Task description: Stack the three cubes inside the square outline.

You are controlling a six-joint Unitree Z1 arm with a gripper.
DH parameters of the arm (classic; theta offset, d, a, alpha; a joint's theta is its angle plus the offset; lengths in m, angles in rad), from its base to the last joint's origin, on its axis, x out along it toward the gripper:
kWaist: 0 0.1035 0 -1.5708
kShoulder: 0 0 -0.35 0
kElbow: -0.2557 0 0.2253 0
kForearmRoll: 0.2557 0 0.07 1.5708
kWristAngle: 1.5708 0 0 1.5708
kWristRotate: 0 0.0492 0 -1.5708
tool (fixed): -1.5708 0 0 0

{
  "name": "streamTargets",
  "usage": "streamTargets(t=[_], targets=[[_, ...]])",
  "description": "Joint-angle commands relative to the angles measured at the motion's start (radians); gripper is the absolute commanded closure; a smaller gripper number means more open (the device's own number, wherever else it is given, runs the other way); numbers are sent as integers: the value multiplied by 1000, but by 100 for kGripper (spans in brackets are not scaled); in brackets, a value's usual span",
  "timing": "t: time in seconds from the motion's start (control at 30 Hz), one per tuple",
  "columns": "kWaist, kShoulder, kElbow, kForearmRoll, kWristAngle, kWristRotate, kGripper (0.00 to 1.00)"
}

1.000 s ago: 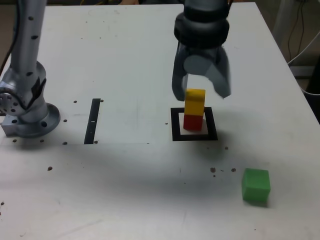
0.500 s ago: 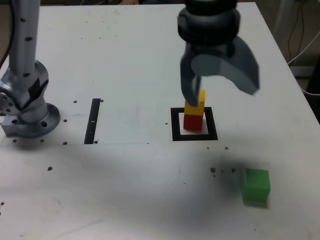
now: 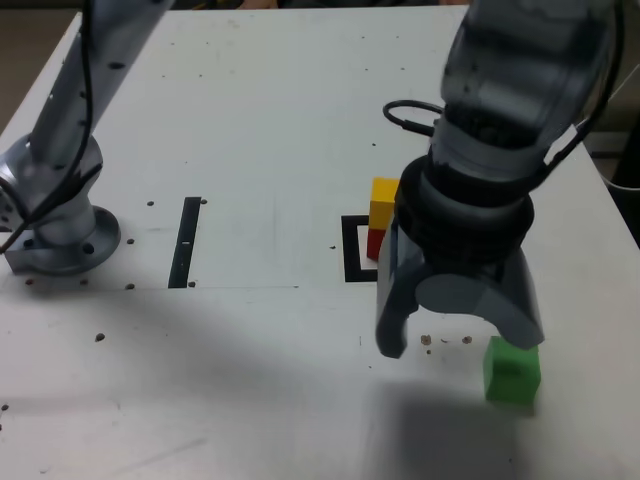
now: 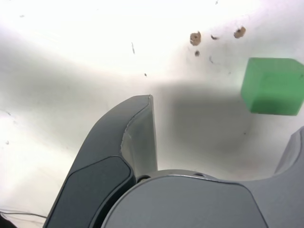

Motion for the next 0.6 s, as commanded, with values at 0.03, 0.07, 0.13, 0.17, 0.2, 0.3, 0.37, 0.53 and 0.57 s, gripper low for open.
streamTargets(t=[0.03,0.07,0.13,0.17,0.2,0.3,0.37,0.53,0.57], targets=[[-2,48,-48,13,5,-1,1],[-2,57,-63,13,9,1,1],[-2,74,-92,13,17,9,1],[-2,83,-107,13,21,15,2],[-1,91,-120,13,24,22,2],[3,117,-152,14,29,44,3],[8,137,-166,15,27,58,4],[17,166,-167,15,25,80,6],[18,169,-167,15,25,86,6]])
